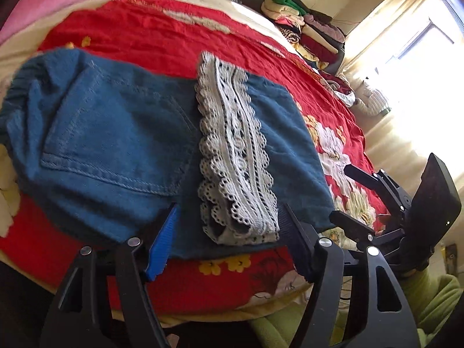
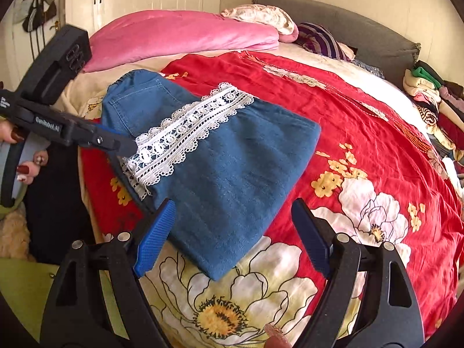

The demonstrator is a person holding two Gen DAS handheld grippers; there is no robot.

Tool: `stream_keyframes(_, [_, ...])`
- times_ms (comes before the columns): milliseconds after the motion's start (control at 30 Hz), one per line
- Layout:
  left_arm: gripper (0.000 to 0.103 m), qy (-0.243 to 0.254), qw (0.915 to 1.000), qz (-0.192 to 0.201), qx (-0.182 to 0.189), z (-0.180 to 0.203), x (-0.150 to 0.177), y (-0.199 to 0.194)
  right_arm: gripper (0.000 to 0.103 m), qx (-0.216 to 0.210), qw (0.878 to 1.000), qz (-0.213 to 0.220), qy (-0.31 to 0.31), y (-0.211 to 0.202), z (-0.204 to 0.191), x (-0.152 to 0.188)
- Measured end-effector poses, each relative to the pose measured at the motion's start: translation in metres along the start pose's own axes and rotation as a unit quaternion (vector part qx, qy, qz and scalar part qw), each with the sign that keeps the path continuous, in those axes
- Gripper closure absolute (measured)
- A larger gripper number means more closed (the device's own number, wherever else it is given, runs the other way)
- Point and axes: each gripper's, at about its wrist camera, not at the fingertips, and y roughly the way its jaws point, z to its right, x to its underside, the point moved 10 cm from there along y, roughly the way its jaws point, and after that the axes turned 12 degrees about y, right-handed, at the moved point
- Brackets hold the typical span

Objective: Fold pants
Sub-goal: 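Release the lace hem and move the left tool back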

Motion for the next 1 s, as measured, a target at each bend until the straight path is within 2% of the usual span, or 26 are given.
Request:
stream_keyframes(100, [0.037, 0.004, 0.9999, -0.011, -0.007, 0.006, 0.004, 0.012, 0.028, -0.003, 1.000, 0.000, -0.001, 0.000, -0.002, 0.002])
stream_keyframes(167, [0.052, 0.005, 0.9998, -0.009, -0.018, 0.008, 0.003, 0.017, 0.028, -0.010, 1.000, 0.000, 0.001, 0.000, -0.005, 0.004])
stream_keyframes(200, [0.064, 0.005, 0.9996, -0.010, -0.025, 0.007, 0.003, 0.019, 0.028, -0.011, 1.000, 0.000, 0.001, 0.001, -0.006, 0.004])
stream_keyframes(233, [0.072, 0.007, 0.9993, -0.011, -0.034, 0.005, 0.004, 0.022, 0.028, -0.013, 1.000, 0.000, 0.001, 0.002, -0.007, 0.005])
stream_keyframes(333, [0.087, 0.013, 0.9993, -0.010, -0.033, 0.005, 0.007, 0.020, 0.028, -0.018, 1.000, -0.002, 0.004, 0.003, -0.010, 0.005])
stream_keyframes(567, [0.088, 0.075, 0.9946, -0.014, -0.070, 0.015, 0.012, 0.000, 0.033, -0.042, 0.999, 0.018, -0.017, -0.010, -0.030, -0.005])
stream_keyframes(600, [0.088, 0.077, 0.9942, -0.016, -0.073, 0.015, 0.013, 0.001, 0.036, -0.044, 0.999, 0.015, -0.019, -0.008, -0.032, -0.004])
stream_keyframes(667, [0.084, 0.073, 0.9940, -0.021, -0.079, 0.009, 0.015, 0.004, 0.051, -0.044, 0.999, -0.005, -0.018, 0.001, -0.032, 0.003])
stream_keyframes(733, [0.080, 0.073, 0.9936, -0.021, -0.083, 0.006, 0.014, 0.004, 0.060, -0.036, 0.999, -0.034, -0.021, 0.013, -0.031, 0.015])
stream_keyframes(867, [0.077, 0.080, 0.9929, -0.020, -0.085, 0.009, 0.012, 0.004, 0.061, -0.028, 0.997, -0.065, -0.008, 0.027, -0.025, 0.031])
stream_keyframes(1000, [0.075, 0.079, 0.9928, -0.019, -0.087, 0.009, 0.011, 0.004, 0.061, -0.034, 0.997, -0.068, 0.005, 0.030, -0.024, 0.035])
